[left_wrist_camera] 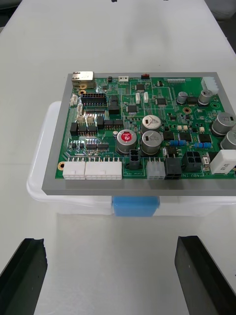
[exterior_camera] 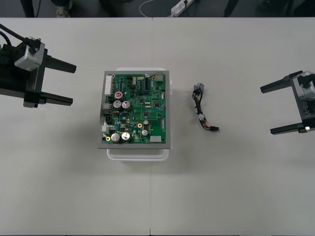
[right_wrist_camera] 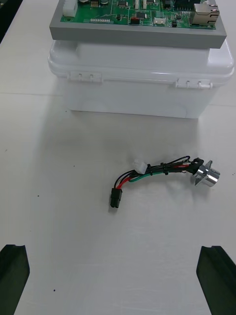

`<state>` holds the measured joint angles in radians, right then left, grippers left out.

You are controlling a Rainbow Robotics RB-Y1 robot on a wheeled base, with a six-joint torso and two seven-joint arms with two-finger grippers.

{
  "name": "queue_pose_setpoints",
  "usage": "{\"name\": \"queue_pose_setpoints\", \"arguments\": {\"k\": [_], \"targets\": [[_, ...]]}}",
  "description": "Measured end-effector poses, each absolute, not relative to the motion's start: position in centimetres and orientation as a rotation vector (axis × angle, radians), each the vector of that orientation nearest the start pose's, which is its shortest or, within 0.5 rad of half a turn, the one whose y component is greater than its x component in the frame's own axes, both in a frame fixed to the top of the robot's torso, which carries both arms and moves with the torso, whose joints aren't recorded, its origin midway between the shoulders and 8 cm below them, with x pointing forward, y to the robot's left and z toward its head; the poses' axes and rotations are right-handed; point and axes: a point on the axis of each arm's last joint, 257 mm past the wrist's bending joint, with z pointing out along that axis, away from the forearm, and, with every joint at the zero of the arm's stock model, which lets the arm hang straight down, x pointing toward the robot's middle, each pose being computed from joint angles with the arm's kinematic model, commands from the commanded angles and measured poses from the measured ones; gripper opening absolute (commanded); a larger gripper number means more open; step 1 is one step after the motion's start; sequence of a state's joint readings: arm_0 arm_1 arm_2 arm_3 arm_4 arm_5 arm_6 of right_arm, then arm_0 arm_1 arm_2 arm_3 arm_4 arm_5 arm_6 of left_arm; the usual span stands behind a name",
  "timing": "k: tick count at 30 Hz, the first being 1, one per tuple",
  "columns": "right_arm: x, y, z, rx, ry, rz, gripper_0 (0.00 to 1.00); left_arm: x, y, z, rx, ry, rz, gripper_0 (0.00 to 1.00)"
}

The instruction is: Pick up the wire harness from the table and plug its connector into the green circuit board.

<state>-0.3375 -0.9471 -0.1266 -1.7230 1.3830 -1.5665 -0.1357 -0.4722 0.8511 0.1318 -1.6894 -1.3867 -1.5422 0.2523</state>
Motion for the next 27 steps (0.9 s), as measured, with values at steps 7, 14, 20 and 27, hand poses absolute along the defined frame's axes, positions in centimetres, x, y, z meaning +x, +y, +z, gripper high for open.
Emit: {"name": "queue_pose_setpoints", "arguments": {"k": [7, 14, 20, 27], "targets": [[39.49, -23.2, -10.98, -1.804, 1.403, 0.386, 1.0, 42.39, 19.08, -6.2, 1.67, 1.353, -0.438, 0.76], [39.49, -23.2, -10.98, -1.804, 1.403, 0.386, 1.0, 42.39, 19.08, -6.2, 1.67, 1.353, -0.438, 0.76], [39.49, -23.2, -10.98, -1.804, 1.403, 0.386, 1.0, 42.39, 19.08, -6.2, 1.67, 1.353, -0.438, 0.76], [39.49, -23.2, -10.98, -1.804, 1.403, 0.386, 1.0, 42.39, 19.08, -6.2, 1.67, 1.353, -0.438, 0.76]]}}
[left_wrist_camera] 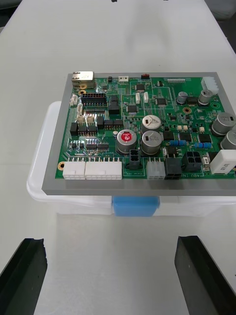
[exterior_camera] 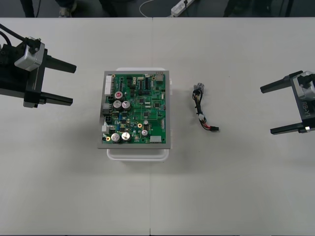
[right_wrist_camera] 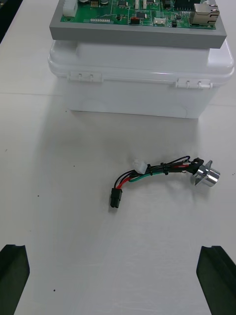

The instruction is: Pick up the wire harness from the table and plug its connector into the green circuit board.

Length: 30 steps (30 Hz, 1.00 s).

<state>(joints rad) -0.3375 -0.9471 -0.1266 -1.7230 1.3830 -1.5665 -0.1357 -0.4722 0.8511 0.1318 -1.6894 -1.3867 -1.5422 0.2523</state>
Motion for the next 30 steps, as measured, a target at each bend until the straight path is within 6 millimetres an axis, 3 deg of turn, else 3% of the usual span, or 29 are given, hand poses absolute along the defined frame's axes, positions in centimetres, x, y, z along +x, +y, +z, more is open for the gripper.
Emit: {"name": "queue_pose_setpoints", "arguments": {"k": [30], "targets": [[39.49, -23.2, -10.98, -1.804, 1.403, 0.386, 1.0, 42.39, 19.08, -6.2, 1.67, 1.353, -0.438, 0.76]]}}
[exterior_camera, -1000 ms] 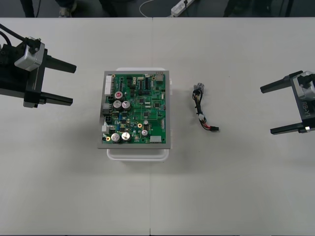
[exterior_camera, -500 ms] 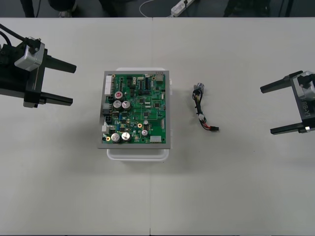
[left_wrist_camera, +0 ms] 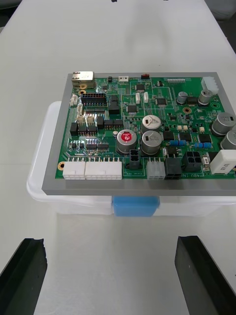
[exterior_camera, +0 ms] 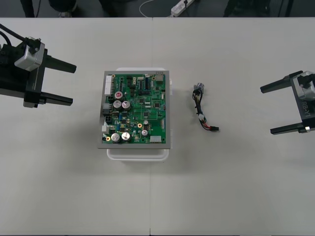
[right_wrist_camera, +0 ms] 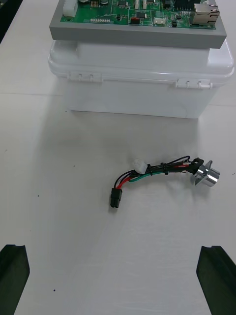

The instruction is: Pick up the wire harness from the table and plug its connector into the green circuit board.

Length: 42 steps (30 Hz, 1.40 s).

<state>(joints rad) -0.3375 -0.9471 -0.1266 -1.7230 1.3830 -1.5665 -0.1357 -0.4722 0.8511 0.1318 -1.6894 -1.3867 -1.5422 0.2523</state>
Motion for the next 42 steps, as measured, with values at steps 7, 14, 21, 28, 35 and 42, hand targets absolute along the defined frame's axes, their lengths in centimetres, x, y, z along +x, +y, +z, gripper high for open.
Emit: {"name": "queue_pose_setpoints", "arguments": {"k": [7, 14, 21, 28, 35, 42], "targets": [[39.5, -23.2, -11.0, -1.804, 1.403, 0.386, 1.0, 42.4, 19.1, -6.2, 1.67, 1.353, -0.438, 0.76], [39.5, -23.2, -10.9, -1.806, 1.402, 0.384, 1.0, 41.9, 19.6, -8.3, 1.655, 1.401, -0.473, 0.76], [39.5, -23.2, -10.9, -1.806, 1.401, 0.384, 1.0, 41.7, 19.9, -9.0, 1.651, 1.419, -0.479, 0.76], [39.5, -23.2, -10.9, -1.806, 1.401, 0.384, 1.0, 41.7, 19.8, -8.8, 1.651, 1.414, -0.481, 0.76], [39.5, -23.2, -10.9, -1.806, 1.401, 0.384, 1.0, 41.6, 19.0, -7.4, 1.651, 1.38, -0.49, 0.76], [39.5, -23.2, -10.9, -1.806, 1.401, 0.384, 1.0, 40.3, 17.3, -6.0, 1.656, 1.39, -0.511, 0.76]]}}
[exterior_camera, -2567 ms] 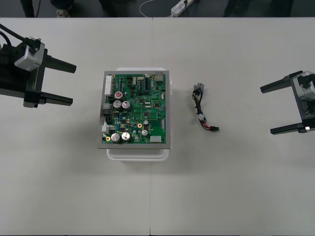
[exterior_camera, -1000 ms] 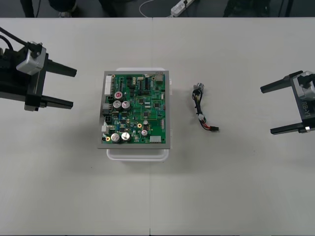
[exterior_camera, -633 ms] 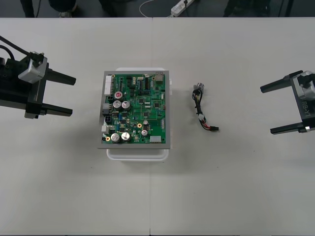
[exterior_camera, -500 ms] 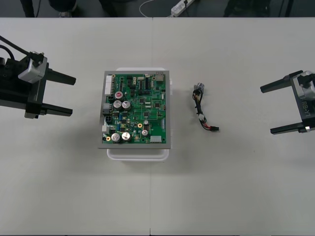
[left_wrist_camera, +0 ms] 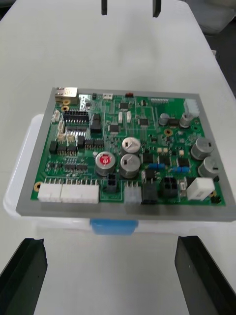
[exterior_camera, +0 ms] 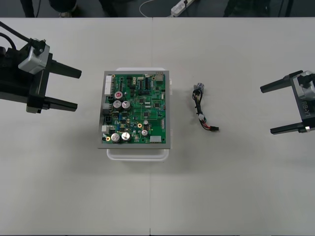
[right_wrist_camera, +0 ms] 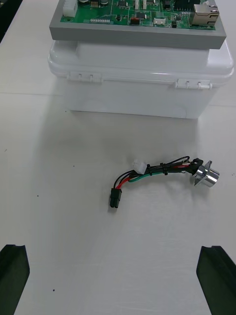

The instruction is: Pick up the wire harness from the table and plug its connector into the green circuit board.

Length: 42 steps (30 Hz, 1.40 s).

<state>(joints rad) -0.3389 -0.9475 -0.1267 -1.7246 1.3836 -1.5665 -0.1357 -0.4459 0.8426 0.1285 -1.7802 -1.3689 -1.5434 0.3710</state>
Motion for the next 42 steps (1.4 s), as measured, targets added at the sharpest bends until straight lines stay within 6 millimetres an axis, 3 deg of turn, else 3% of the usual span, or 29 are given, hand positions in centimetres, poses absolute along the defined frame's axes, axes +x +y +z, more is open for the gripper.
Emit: {"name": "queue_pose_setpoints", "arguments": {"k": [9, 22, 30, 42], "targets": [[39.5, -23.2, -10.9, -1.807, 1.401, 0.384, 1.0, 37.7, 14.6, -4.0, 1.573, 1.507, -0.668, 0.76], [39.2, -22.7, -10.8, -1.819, 1.384, 0.384, 1.0, 37.3, 11.6, -2.7, 1.682, 1.43, -0.663, 0.76], [39.2, -22.6, -10.7, -1.819, 1.382, 0.387, 1.0, 37.6, 10.8, -1.8, 1.717, 1.399, -0.625, 0.76], [39.2, -22.0, -11.4, -1.844, 1.4, 0.397, 1.0, 37.2, 9.5, -3.2, 1.786, 1.405, -0.626, 0.76]]}}
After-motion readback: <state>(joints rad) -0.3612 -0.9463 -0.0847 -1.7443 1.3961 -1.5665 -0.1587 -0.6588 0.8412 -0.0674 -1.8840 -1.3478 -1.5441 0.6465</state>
